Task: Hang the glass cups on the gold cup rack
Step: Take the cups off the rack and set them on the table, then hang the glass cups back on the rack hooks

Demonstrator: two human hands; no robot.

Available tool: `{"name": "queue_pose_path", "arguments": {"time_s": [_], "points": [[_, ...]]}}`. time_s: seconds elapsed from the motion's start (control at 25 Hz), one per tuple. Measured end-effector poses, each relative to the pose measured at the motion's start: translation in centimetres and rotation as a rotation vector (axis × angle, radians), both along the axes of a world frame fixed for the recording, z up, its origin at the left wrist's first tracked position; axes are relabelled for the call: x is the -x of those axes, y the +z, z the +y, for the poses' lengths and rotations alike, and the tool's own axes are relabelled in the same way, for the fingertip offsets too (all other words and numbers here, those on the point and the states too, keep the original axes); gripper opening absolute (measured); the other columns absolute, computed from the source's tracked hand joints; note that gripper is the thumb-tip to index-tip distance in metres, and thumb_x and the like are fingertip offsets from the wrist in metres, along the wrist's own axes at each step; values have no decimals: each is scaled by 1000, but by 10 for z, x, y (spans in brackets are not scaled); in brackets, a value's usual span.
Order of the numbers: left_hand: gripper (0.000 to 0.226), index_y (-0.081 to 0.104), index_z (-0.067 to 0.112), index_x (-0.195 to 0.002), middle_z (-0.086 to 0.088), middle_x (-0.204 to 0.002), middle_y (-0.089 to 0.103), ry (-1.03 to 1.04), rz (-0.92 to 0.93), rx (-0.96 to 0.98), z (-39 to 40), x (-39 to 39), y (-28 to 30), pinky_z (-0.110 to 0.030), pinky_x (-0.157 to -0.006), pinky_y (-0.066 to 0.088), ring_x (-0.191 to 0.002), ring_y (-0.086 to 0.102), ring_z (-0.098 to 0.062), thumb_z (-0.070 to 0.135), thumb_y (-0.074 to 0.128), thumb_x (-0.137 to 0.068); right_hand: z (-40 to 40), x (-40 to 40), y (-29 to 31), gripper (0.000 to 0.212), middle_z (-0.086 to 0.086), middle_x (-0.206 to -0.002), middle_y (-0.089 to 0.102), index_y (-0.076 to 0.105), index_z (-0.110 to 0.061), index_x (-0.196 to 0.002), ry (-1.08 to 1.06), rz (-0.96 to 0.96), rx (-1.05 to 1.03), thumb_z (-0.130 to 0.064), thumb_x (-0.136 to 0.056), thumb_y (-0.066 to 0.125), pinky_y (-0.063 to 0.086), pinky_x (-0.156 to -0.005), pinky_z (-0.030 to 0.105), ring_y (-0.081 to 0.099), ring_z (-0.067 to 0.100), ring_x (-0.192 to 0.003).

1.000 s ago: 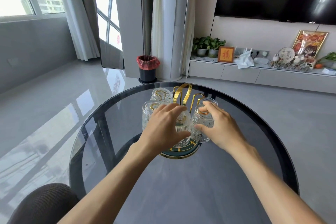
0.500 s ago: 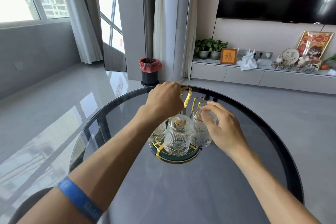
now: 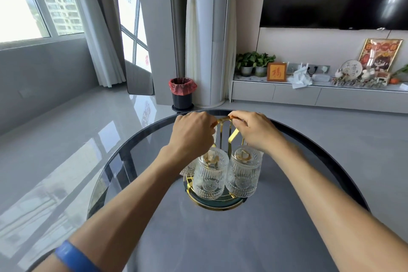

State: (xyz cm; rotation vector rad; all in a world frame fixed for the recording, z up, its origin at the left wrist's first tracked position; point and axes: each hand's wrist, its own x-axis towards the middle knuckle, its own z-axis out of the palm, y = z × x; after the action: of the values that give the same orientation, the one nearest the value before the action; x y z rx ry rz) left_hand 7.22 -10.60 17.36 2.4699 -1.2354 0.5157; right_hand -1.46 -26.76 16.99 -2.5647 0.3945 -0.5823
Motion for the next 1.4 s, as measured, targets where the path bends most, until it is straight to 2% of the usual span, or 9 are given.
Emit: {"name": "queue_pose_path", "arguments": {"time_s": [0.2, 0.36, 0.48, 0.6, 0.76, 0.92, 1.08, 1.24, 1.4], "points": [[21, 75, 25, -102, -3, -86, 76, 4, -116, 21, -5, -23, 1, -40, -81, 46, -77, 69, -32, 12, 60, -95, 11, 35, -1, 32, -5, -109, 75, 72, -22, -117, -23, -79, 37, -20, -98, 46, 43, -71, 19, 63, 12, -92], [22, 76, 27, -92, 0, -77, 73, -12, -145, -27, -14, -46, 5, -33, -64, 44, -69, 67, -30, 11, 62, -96, 47, 38, -8, 34, 2, -109, 75, 70, -14, -117, 89, -39, 29, -18, -99, 42, 49, -72, 29, 62, 12, -77], [16, 77, 20, -91, -5, -80, 76, -93, -63, 7, -14, -55, 8, -36, -59, 53, -71, 69, -32, 17, 62, -96, 64, 33, -20, 40, 1, -125, 69, 58, -15, -134, 134, 4, -55, -13, -99, 39, 47, -98, 33, 60, 16, -114], [26, 75, 18, -109, -10, -98, 77, -123, 63, -11, -9, -55, 6, -45, -73, 59, -86, 71, -32, 5, 56, -97, 64, 31, -27, 40, -2, -125, 69, 59, -17, -134, 95, -53, -85, -10, -99, 41, 43, -96, 26, 58, 16, -120], [47, 58, 18, -137, -6, -129, 68, -30, 332, 469, 13, -20, -6, -42, -100, 51, -117, 64, -23, 0, 52, -93, 48, 34, -29, 35, -2, -113, 73, 69, -16, -117, -60, -292, -125, -2, -95, 45, 48, -90, 25, 64, 12, -106], [40, 61, 22, -125, 8, -121, 64, -93, 311, 879, 36, 68, -45, -37, -94, 49, -113, 58, -15, 8, 57, -88, 19, 45, -44, 34, 3, -106, 73, 67, -13, -107, -313, -463, -262, 5, -84, 48, 50, -79, 29, 65, 16, -88], [48, 59, 16, -130, 4, -131, 59, -279, 463, 640, 12, 130, -98, -30, -104, 41, -124, 50, -11, 5, 58, -84, -13, 53, -73, 36, 4, -119, 68, 61, -15, -114, -495, -330, -385, -2, -81, 58, 48, -80, 33, 64, 23, -84], [59, 46, 17, -145, 4, -149, 43, -321, 525, 382, -25, 143, -128, -7, -112, 13, -139, 31, -8, 12, 58, -87, -38, 49, -100, 56, 4, -136, 57, 49, -21, -131, -462, -130, -360, -16, -79, 69, 46, -94, 39, 60, 28, -110], [59, 46, 18, -144, 4, -147, 46, -257, 506, 342, -32, 127, -140, -5, -110, 12, -139, 34, -11, 13, 56, -86, -65, 29, -114, 93, 4, -155, 36, 25, -26, -150, -422, -33, -422, -28, -75, 79, 38, -104, 40, 43, 29, -134]]}}
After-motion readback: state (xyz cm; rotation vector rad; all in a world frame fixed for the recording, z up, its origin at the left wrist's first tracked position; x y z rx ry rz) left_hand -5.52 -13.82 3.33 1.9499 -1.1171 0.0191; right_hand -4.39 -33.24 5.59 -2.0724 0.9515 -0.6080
